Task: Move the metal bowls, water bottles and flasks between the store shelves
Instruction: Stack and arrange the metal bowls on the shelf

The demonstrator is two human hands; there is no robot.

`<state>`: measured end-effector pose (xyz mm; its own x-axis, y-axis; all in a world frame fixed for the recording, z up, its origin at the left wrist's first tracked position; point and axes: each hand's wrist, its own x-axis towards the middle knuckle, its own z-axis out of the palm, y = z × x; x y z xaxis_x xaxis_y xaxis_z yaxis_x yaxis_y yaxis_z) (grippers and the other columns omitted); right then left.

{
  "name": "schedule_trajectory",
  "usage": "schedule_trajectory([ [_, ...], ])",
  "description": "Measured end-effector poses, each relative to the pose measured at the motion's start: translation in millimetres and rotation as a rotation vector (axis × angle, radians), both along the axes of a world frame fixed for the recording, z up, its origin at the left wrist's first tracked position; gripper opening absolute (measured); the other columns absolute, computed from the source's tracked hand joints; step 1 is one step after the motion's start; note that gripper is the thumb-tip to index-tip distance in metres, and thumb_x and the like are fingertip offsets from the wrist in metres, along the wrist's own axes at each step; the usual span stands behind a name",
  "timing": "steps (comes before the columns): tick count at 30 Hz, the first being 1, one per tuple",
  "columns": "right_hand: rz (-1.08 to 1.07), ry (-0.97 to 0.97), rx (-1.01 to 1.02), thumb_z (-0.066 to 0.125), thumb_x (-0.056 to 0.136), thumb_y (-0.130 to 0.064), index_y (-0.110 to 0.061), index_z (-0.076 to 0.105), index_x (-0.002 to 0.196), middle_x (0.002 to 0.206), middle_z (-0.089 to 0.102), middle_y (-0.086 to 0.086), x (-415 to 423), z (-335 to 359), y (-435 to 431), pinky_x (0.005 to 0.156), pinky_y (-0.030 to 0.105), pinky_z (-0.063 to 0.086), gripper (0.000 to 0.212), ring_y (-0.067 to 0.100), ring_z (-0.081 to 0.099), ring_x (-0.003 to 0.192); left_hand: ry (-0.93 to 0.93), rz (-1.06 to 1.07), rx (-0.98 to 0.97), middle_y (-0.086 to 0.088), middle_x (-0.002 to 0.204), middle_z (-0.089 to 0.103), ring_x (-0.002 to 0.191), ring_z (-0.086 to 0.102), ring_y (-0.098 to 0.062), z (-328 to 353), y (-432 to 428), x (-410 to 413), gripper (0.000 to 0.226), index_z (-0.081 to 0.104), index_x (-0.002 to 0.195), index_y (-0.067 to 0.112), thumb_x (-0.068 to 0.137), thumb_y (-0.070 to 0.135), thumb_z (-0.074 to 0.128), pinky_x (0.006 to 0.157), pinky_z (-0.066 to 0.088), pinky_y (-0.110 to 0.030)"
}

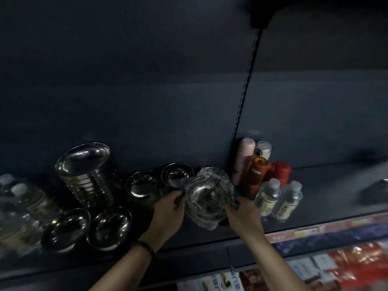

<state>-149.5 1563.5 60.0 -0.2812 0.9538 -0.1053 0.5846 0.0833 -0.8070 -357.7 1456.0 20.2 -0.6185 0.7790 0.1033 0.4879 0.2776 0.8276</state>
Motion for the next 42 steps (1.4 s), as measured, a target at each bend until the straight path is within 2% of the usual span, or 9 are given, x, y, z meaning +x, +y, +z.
schedule_trajectory([
  [4, 0.009, 0.057, 0.028, 0.067, 0.100, -0.032, -0.027, 0.070, 0.081, 0.075, 0.066, -0.016, 7.6, 8.0, 21.3, 0.055, 0.010, 0.043, 0.019, 0.005, 0.062, 0.071, -0.074, -0.046, -0.001, 0.007, 0.099, 0.079, 0.094, 0.072, -0.007, 20.4, 27.8, 8.9, 0.020, 0.076, 0.107, 0.020, 0.109, 0.030, 0.059, 0.090, 0.058, -0.034],
  [11, -0.036, 0.085, 0.103, 0.065, 0.100, -0.020, -0.022, 0.059, 0.088, 0.072, 0.055, -0.015, -3.2, 12.1, 74.6, 0.052, 0.010, 0.036, 0.014, 0.002, 0.051, 0.063, -0.125, 0.087, 0.066, 0.017, 0.106, 0.071, 0.096, 0.066, 0.008, 29.8, 82.3, 24.3, 0.018, 0.066, 0.121, 0.029, 0.103, 0.027, 0.070, 0.078, 0.048, -0.006],
  [14, -0.055, 0.096, 0.091, 0.065, 0.102, -0.031, -0.020, 0.065, 0.092, 0.080, 0.069, -0.003, -14.1, 1.4, 98.3, 0.056, 0.010, 0.046, 0.015, 0.011, 0.064, 0.070, -0.247, 0.058, 0.043, 0.011, 0.114, 0.075, 0.104, 0.072, -0.003, 23.7, 102.1, 18.6, 0.025, 0.070, 0.129, 0.022, 0.106, 0.030, 0.066, 0.092, 0.061, -0.023],
  [17, 0.003, -0.024, 0.040, 0.064, 0.102, -0.033, -0.019, 0.066, 0.091, 0.086, 0.075, 0.004, -19.0, -19.0, 121.8, 0.072, 0.035, 0.063, 0.017, 0.023, 0.072, 0.076, -0.295, 0.031, -0.016, 0.008, 0.111, 0.079, 0.106, 0.076, -0.012, 10.6, 117.4, 11.1, 0.024, 0.073, 0.128, 0.026, 0.106, 0.032, 0.063, 0.096, 0.064, -0.043],
  [22, 0.197, -0.189, 0.001, 0.056, 0.108, -0.025, -0.008, 0.068, 0.121, 0.114, 0.073, 0.007, -29.3, -40.8, 133.6, 0.076, 0.025, 0.058, 0.025, 0.026, 0.073, 0.104, -0.239, 0.029, -0.115, -0.001, 0.096, 0.079, 0.094, 0.075, -0.021, 1.5, 125.3, 17.7, 0.019, 0.074, 0.106, 0.021, 0.110, 0.028, 0.057, 0.078, 0.058, -0.032],
  [27, 0.203, -0.267, 0.019, 0.065, 0.101, -0.021, -0.005, 0.074, 0.111, 0.108, 0.078, 0.014, -30.9, -62.2, 147.4, 0.089, 0.037, 0.060, 0.021, 0.034, 0.075, 0.104, -0.278, 0.012, -0.214, -0.005, 0.105, 0.079, 0.103, 0.074, -0.026, -11.6, 129.6, 15.7, 0.016, 0.074, 0.110, 0.022, 0.105, 0.029, 0.060, 0.096, 0.059, -0.054],
  [34, 0.316, -0.462, 0.011, 0.071, 0.096, -0.042, -0.019, 0.071, 0.127, 0.123, 0.075, 0.002, -34.4, -65.7, 146.2, 0.087, 0.026, 0.053, 0.038, 0.022, 0.071, 0.117, -0.265, -0.061, -0.252, 0.005, 0.126, 0.074, 0.118, 0.068, -0.014, -2.7, 130.0, 21.1, 0.036, 0.067, 0.136, 0.028, 0.100, 0.031, 0.070, 0.107, 0.057, -0.042],
  [38, 0.219, -0.307, -0.078, 0.071, 0.097, -0.029, -0.011, 0.074, 0.114, 0.111, 0.078, 0.005, -35.8, -75.4, 143.3, 0.086, 0.032, 0.060, 0.026, 0.026, 0.076, 0.107, -0.267, -0.083, -0.246, 0.005, 0.123, 0.075, 0.115, 0.069, -0.012, -2.2, 120.1, 19.0, 0.033, 0.069, 0.133, 0.029, 0.100, 0.031, 0.067, 0.106, 0.058, -0.042],
  [42, -0.036, -0.003, -0.055, 0.066, 0.102, -0.031, -0.012, 0.059, 0.139, 0.128, 0.072, 0.014, -32.5, -65.2, 107.4, 0.087, 0.025, 0.045, 0.042, 0.039, 0.068, 0.117, -0.266, -0.145, -0.233, 0.009, 0.122, 0.076, 0.112, 0.072, -0.009, -3.7, 96.7, 16.5, 0.032, 0.071, 0.129, 0.030, 0.097, 0.031, 0.066, 0.105, 0.059, -0.039],
])
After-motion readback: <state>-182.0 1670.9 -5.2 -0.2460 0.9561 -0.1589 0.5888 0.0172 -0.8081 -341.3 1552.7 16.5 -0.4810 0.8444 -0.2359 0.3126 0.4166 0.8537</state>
